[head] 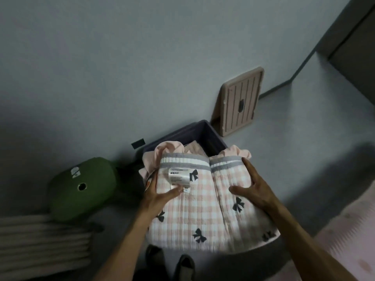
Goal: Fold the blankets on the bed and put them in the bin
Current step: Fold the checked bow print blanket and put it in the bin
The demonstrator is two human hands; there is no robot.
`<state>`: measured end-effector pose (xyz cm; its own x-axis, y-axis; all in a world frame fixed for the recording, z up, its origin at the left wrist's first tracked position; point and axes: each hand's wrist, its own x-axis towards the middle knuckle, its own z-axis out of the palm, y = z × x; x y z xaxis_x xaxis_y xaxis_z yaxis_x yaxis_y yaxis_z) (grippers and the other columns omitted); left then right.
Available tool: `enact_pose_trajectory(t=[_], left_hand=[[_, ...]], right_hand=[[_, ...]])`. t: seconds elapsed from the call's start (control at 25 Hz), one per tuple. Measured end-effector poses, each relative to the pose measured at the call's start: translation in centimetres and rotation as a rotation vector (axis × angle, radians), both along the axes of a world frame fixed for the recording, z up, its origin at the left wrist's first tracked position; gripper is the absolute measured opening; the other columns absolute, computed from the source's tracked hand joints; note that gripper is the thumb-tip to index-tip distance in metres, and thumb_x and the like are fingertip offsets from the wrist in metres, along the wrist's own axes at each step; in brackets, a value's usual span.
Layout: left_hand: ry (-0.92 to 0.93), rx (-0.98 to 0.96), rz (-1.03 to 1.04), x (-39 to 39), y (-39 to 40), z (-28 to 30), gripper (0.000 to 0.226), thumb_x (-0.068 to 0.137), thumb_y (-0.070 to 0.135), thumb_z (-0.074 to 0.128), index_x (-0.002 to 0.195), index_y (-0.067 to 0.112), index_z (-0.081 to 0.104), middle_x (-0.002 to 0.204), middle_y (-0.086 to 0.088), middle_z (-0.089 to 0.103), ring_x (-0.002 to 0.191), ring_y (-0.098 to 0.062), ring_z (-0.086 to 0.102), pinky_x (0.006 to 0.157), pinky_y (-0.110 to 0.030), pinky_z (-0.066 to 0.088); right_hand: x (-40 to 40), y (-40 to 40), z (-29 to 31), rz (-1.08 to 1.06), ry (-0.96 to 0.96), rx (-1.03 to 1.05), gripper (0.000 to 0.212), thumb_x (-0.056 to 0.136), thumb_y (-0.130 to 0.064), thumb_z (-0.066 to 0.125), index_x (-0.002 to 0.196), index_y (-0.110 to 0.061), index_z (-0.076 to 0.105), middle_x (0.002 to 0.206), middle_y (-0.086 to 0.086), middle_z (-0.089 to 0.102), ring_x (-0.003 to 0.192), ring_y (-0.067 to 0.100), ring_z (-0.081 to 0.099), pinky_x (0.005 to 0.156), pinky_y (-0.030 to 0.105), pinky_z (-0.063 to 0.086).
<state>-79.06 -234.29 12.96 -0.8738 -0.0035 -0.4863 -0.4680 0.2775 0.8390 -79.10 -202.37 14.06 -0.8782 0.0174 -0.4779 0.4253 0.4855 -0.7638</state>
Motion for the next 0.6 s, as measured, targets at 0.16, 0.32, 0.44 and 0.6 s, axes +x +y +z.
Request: enact_pose_trajectory(t=[0.16,0.32,0.44,0.6], left_hand=[[-0.081,0.063,0.096,-8.6,-1.2,-3.6,0.080,0.057,0.062,0.083,0.122,0.061,0.036,0.128,0.018,0.047,0.118,-0.012,0.050,0.092,-0.038,0.046],[-0.050,-0.014,0.209,-18.7,-3.5,-10.6,0.091,0.046,0.076,0.080,0.126,0.061,0.039,0.135,0.019,0.048,0.122,-0.013,0.052,0.100,-0.047,0.046],[-0.057,-0.049,0.321,-22.6,-4.2,-16.2,0.099,0.048,0.074,0.080,0.135,0.054,0.035,0.139,0.017,0.046,0.125,-0.013,0.050,0.103,-0.049,0.044],[-0.161,-0.083,0.451,-25.7,-2.0,-27.8,0.104,0.051,0.073,0.078,0.137,0.059,0.020,0.141,0.020,0.038,0.126,-0.010,0.043,0.103,-0.043,0.038]], right_hand=[[-11.8,-1.4,-2.6,0.102,-0.048,0.074,0.109,0.055,-0.069,0.080,0.142,-0.061,0.014,0.146,-0.007,0.045,0.124,0.023,0.052,0.104,0.051,0.045],[-25.2,-4.2,-8.1,0.181,-0.050,0.058,0.105,0.066,-0.051,0.083,0.146,-0.054,0.015,0.141,-0.007,0.047,0.118,0.015,0.054,0.103,0.050,0.046],[-32.3,-5.2,-13.6,0.241,-0.053,0.019,0.105,0.073,-0.037,0.084,0.148,-0.052,0.012,0.134,-0.010,0.051,0.109,0.007,0.058,0.095,0.038,0.050],[-39.1,-5.0,-27.1,0.333,-0.056,-0.068,0.107,0.074,-0.024,0.084,0.152,-0.045,0.013,0.138,-0.014,0.047,0.107,-0.003,0.059,0.082,0.018,0.053]])
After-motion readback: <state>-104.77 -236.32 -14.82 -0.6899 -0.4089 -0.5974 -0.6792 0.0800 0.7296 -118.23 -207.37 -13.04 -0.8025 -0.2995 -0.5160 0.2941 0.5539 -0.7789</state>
